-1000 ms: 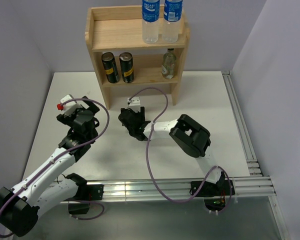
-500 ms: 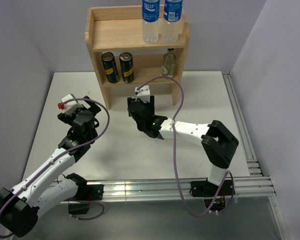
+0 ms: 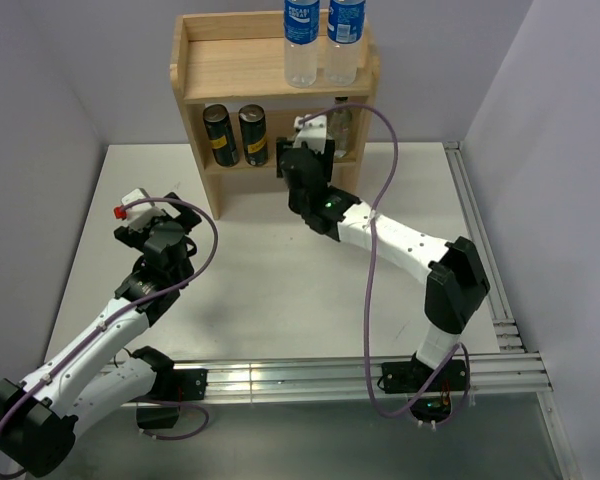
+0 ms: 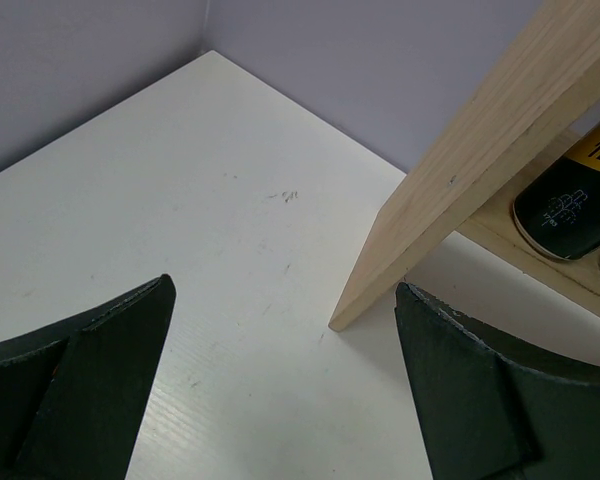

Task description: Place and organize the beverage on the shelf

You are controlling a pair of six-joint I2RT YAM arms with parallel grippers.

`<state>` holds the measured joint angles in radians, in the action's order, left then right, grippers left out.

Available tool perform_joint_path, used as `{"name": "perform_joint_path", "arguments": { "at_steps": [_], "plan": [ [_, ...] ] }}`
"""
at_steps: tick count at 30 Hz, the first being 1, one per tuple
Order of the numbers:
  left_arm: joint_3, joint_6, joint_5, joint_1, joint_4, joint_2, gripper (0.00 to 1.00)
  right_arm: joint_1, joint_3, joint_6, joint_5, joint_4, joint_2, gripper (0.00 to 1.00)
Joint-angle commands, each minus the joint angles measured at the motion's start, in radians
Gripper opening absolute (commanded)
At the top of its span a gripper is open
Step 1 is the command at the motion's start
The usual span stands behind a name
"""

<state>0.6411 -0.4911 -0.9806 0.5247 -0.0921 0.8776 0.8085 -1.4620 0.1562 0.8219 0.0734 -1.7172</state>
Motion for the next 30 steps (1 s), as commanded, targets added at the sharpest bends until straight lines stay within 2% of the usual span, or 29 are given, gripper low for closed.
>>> {"name": "perform_joint_path", "arguments": {
  "at_steps": [1,7,30],
  "plan": [
    [-0.008,0.014,0.014,-0.005,-0.032,-0.026,0.99,-0.037,-0.147,-0.049,0.023,0.097,0.033,0.0],
    [-0.003,0.014,0.014,-0.005,-0.032,-0.017,0.99,-0.061,-0.207,-0.06,0.008,0.083,-0.001,0.0],
    [-0.004,0.016,0.02,-0.005,-0.034,-0.012,0.99,-0.129,-0.268,-0.02,-0.026,0.083,-0.097,0.0]
  ]
}}
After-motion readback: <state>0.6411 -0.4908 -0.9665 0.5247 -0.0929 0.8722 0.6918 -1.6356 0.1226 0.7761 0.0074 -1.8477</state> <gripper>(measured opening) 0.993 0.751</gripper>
